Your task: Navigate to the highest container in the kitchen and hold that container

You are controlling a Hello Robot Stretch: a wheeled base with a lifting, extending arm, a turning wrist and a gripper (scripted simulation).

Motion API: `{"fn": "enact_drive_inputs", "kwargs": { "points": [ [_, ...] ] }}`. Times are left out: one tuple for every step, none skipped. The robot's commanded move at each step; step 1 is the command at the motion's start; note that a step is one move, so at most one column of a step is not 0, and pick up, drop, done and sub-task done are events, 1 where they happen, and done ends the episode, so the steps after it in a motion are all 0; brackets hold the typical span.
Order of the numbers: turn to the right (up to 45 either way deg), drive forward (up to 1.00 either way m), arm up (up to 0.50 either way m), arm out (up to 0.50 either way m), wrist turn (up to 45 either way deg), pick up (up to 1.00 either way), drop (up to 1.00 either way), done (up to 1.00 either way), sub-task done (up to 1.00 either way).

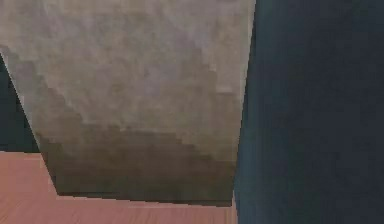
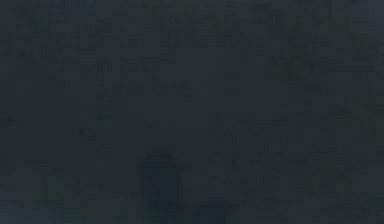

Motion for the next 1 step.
{"fn": "enact_drive_inputs", "kwargs": {
  "points": [
    [-45.0, 0.0, 0.0, 0.0, 0.0, 0.0, 0.0, 0.0, 0.0]
  ]
}}
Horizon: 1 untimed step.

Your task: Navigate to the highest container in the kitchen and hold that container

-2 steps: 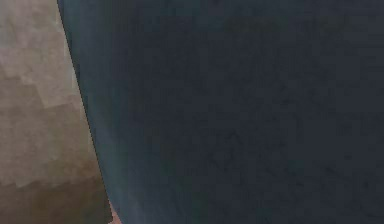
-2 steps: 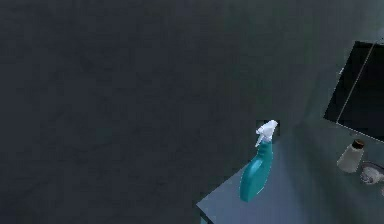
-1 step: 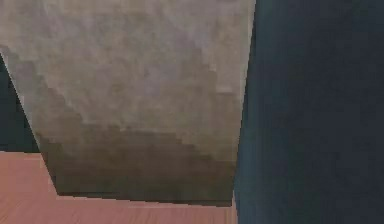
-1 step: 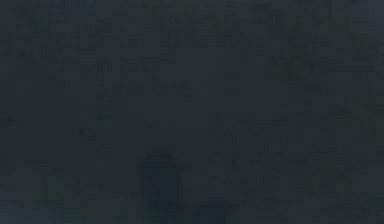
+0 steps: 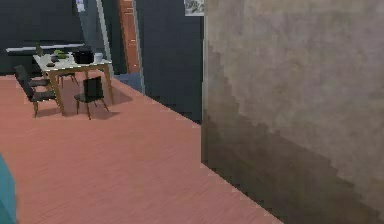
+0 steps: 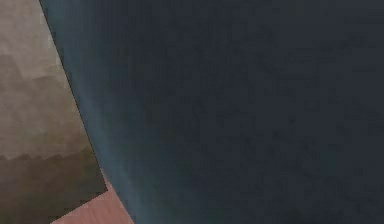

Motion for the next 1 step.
{"fn": "enact_drive_inputs", "kwargs": {
  "points": [
    [0.0, 0.45, 0.0, 0.0, 0.0, 0.0, 0.0, 0.0, 0.0]
  ]
}}
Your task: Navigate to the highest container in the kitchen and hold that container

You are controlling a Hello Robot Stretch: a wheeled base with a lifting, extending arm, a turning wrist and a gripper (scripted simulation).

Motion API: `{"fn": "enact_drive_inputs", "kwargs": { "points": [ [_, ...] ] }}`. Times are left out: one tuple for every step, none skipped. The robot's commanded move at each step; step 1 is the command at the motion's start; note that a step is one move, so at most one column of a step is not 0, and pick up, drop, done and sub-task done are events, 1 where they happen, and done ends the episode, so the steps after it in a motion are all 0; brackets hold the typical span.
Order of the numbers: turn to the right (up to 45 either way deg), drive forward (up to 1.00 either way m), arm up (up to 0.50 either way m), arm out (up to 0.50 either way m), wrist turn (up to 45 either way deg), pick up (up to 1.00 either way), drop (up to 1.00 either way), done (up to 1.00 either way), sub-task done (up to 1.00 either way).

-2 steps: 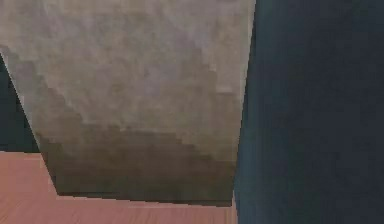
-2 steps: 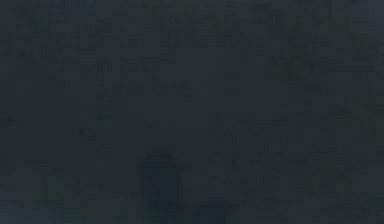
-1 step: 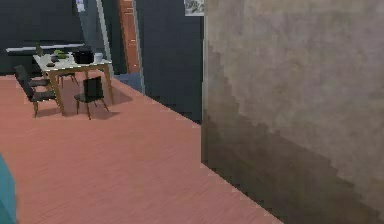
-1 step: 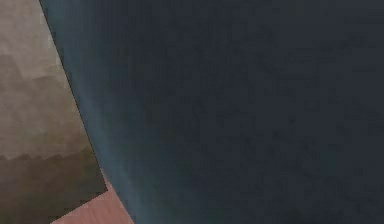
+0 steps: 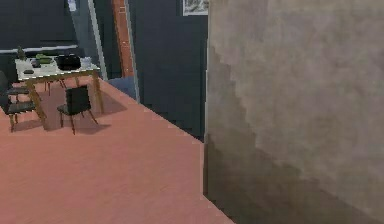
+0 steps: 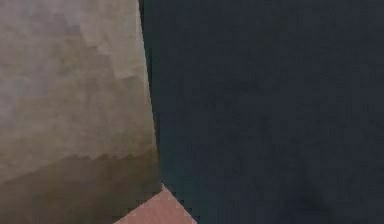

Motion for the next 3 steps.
{"fn": "enact_drive_inputs", "kwargs": {
  "points": [
    [-45.0, 0.0, 0.0, 0.0, 0.0, 0.0, 0.0, 0.0, 0.0],
    [-6.0, 0.0, 0.0, 0.0, 0.0, 0.0, 0.0, 0.0, 0.0],
    [0.0, 0.7, 0.0, 0.0, 0.0, 0.0, 0.0, 0.0, 0.0]
  ]
}}
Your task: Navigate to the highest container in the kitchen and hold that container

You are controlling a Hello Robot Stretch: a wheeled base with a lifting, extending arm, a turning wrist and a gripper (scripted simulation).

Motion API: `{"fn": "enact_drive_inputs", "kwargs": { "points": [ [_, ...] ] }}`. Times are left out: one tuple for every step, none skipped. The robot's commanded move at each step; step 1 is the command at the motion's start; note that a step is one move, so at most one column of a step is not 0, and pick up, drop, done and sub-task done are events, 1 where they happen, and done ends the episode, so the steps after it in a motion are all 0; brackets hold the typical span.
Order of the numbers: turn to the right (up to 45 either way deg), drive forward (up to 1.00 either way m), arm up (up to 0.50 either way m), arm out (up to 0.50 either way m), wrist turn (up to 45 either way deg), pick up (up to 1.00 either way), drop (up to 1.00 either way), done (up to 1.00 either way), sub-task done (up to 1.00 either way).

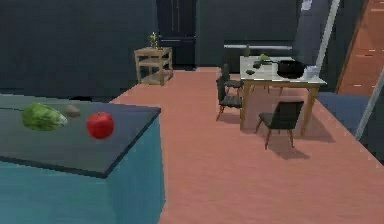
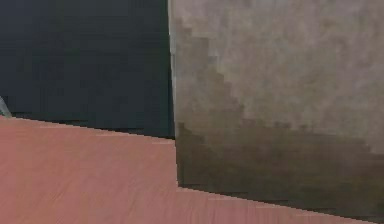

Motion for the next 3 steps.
{"fn": "enact_drive_inputs", "kwargs": {
  "points": [
    [-45.0, 0.0, 0.0, 0.0, 0.0, 0.0, 0.0, 0.0, 0.0],
    [-42.0, 0.0, 0.0, 0.0, 0.0, 0.0, 0.0, 0.0, 0.0],
    [0.0, 0.75, 0.0, 0.0, 0.0, 0.0, 0.0, 0.0, 0.0]
  ]
}}
